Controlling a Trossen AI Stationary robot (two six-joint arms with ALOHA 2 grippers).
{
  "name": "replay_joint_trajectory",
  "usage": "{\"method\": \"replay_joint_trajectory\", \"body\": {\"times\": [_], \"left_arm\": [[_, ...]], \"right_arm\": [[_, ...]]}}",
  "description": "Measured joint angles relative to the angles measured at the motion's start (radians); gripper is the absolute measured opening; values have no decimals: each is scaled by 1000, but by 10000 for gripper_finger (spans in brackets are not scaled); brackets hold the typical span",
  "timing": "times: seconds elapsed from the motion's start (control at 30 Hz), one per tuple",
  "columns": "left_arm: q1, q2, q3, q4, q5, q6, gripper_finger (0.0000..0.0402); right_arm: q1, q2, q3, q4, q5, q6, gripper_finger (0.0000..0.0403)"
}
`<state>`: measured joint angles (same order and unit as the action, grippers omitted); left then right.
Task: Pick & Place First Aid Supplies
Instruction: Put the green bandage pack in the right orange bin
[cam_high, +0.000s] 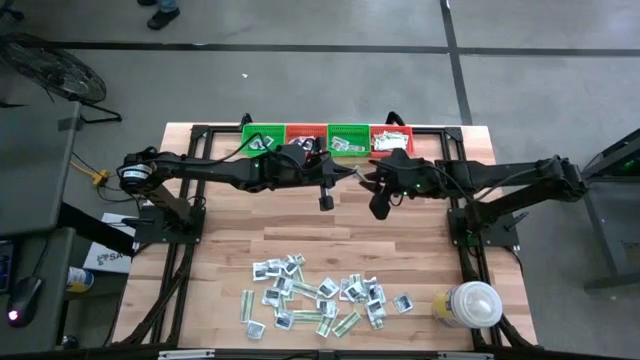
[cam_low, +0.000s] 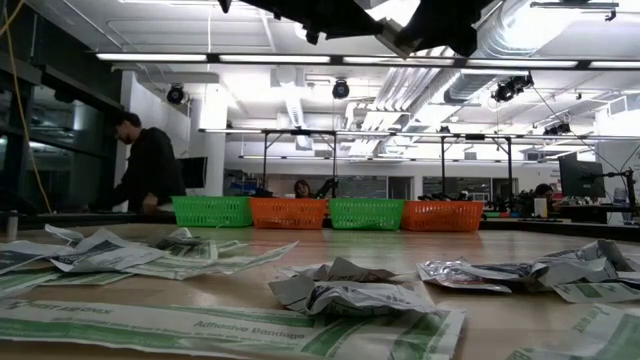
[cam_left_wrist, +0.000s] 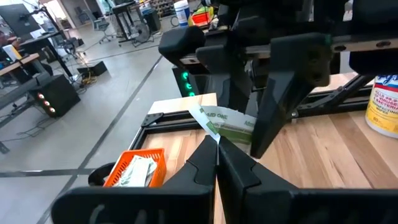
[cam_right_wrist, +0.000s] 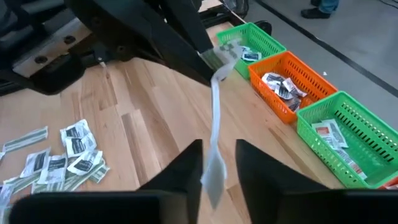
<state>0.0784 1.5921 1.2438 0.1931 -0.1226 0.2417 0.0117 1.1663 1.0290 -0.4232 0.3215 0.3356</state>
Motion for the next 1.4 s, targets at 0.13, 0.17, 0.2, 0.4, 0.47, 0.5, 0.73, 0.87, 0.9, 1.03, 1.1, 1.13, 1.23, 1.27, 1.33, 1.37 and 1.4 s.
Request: {"method": "replay_joint_trajectory", "body": {"times": [0.13, 0.17, 0.2, 0.4, 0.47, 0.5, 0.73, 0.87, 0.9, 1.03, 1.1, 1.13, 1.23, 1.27, 1.33, 1.37, 1.4], "left_arm": [[0, 0, 0, 2, 0, 0, 0], [0, 0, 0, 2, 0, 0, 0], [0, 0, 0, 2, 0, 0, 0], [0, 0, 0, 1, -1, 0, 0], [0, 0, 0, -1, -1, 0, 0], [0, 0, 0, -1, -1, 0, 0], [1, 0, 1, -1, -4, 19, 35], [1, 0, 1, -1, -4, 19, 88], [1, 0, 1, -1, -4, 19, 101], [4, 0, 1, -1, -3, 17, 148], [14, 0, 1, -2, 4, 16, 164], [17, 0, 1, -7, 4, 16, 171], [47, -14, 1, -43, 14, 15, 183], [58, -22, 1, -52, 20, 15, 184], [82, -44, 4, -83, 39, 15, 186], [97, -63, 1, -131, 47, 15, 186], [111, -70, 1, -147, 53, 18, 186]], "right_arm": [[-14, 0, 0, -2, -17, -4, 30], [-18, 0, 0, -2, -24, -8, 16], [-19, 0, 0, -1, -35, -15, 8], [-20, 0, 0, -1, -41, -24, 2], [-20, 0, 0, -2, -41, -25, 1], [-20, 0, 0, -2, -41, -28, 1], [-33, 0, 0, -7, -60, -31, 1], [-57, 0, 0, -21, -72, -47, 1], [-64, 0, 0, -24, -79, -49, 1], [-85, 0, 0, -37, -102, -49, 0], [-95, -1, 0, -47, -114, -54, 0], [-100, -2, 0, -57, -116, -56, 0], [-125, -9, 0, -105, -122, -59, 0], [-137, -10, 0, -125, -131, -65, 0], [-168, -11, 14, -194, -155, -85, 0], [-184, -9, 28, -239, -169, -100, 0], [-204, -3, 43, -279, -187, -121, 0]]}}
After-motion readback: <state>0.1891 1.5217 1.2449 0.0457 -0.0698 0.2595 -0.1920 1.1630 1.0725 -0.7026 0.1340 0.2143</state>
